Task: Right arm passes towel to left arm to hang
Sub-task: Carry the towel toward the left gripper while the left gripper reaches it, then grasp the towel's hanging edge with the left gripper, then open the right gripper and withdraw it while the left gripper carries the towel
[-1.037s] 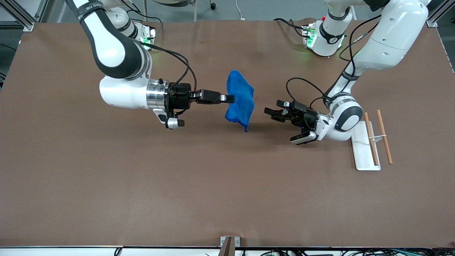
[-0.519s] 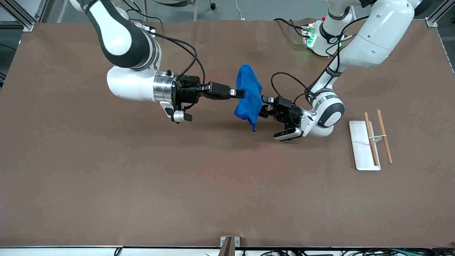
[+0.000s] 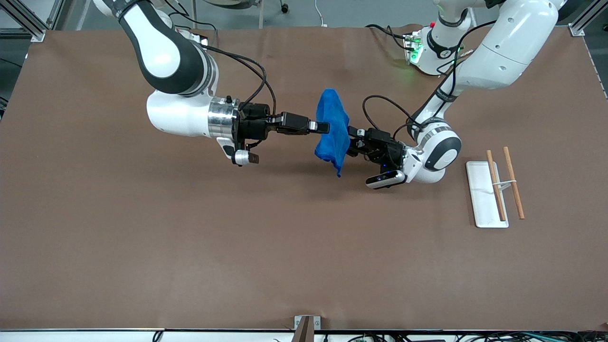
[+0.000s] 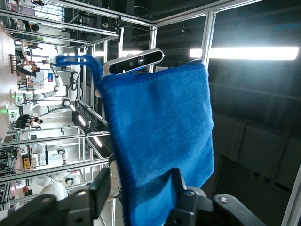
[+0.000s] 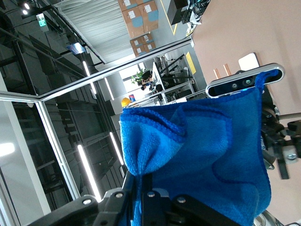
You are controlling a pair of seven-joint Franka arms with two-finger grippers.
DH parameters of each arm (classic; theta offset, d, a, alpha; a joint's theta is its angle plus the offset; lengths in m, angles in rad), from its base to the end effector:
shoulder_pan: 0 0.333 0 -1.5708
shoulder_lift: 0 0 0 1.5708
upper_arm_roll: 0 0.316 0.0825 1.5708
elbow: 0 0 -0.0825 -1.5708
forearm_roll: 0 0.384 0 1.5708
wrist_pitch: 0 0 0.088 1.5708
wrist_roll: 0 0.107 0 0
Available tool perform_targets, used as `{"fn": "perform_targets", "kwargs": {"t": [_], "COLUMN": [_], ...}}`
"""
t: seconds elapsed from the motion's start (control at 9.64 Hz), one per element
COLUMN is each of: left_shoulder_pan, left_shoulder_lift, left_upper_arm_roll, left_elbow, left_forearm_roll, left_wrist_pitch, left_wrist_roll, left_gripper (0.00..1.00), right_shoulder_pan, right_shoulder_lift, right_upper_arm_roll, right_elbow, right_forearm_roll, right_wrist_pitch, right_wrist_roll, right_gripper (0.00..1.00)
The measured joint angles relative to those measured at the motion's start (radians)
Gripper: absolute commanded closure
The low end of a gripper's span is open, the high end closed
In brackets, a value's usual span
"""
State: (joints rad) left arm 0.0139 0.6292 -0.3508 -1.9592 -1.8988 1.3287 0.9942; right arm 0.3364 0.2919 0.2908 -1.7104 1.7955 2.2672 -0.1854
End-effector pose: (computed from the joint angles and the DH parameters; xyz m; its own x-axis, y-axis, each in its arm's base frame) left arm 0.5349 -0.2892 0.2701 0.9920 -0.1259 -0.0119 0.0792 0.5449 0.8348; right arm 0.5460 0.4015 0.4839 0.9396 -0.1084 -0.3247 -0.3275 -0.0083 -0.9448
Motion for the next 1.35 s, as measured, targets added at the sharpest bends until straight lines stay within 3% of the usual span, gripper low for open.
{"fn": "perform_targets", "kwargs": {"t": [0.21, 0.31, 0.52, 0.62, 0.73, 0.93, 1.04, 1.35], "left_shoulder_pan": [0.002, 0.003, 0.024, 0.040, 0.052, 0.064, 0.065, 0.064], "left_shoulder_lift": [-0.002, -0.002, -0.002, -0.002, -0.002, -0.016, -0.039, -0.133], "left_upper_arm_roll": [0.000, 0.000, 0.003, 0.003, 0.003, 0.004, 0.004, 0.004], "left_elbow": [0.024, 0.030, 0.038, 0.043, 0.050, 0.078, 0.084, 0.088], "left_forearm_roll": [-0.002, -0.002, -0.002, -0.002, -0.002, -0.002, -0.002, 0.108], "left_wrist_pitch": [0.000, 0.000, 0.000, 0.000, 0.000, 0.016, 0.051, 0.261], "left_wrist_roll": [-0.013, -0.014, -0.014, -0.019, -0.051, -0.161, -0.219, -0.398], "left_gripper": [0.92, 1.00, 1.00, 1.00, 1.00, 1.00, 1.00, 1.00], "right_shoulder_pan": [0.000, 0.000, 0.000, 0.000, 0.000, -0.007, -0.030, -0.186], "right_shoulder_lift": [0.004, 0.006, 0.009, 0.009, 0.010, 0.015, 0.018, 0.021], "right_upper_arm_roll": [0.000, 0.000, 0.000, 0.000, 0.000, -0.007, -0.011, -0.019], "right_elbow": [0.000, 0.000, 0.000, 0.000, 0.000, -0.023, -0.045, -0.066], "right_forearm_roll": [0.000, 0.000, 0.000, 0.000, 0.000, -0.033, -0.105, -0.477], "right_wrist_pitch": [0.000, 0.000, 0.000, 0.001, 0.004, 0.032, 0.035, -0.055], "right_wrist_roll": [-0.011, -0.016, -0.020, -0.020, -0.020, -0.021, -0.021, -0.022], "right_gripper": [1.00, 1.00, 0.96, 0.55, 0.01, 0.00, 0.00, 0.00]}}
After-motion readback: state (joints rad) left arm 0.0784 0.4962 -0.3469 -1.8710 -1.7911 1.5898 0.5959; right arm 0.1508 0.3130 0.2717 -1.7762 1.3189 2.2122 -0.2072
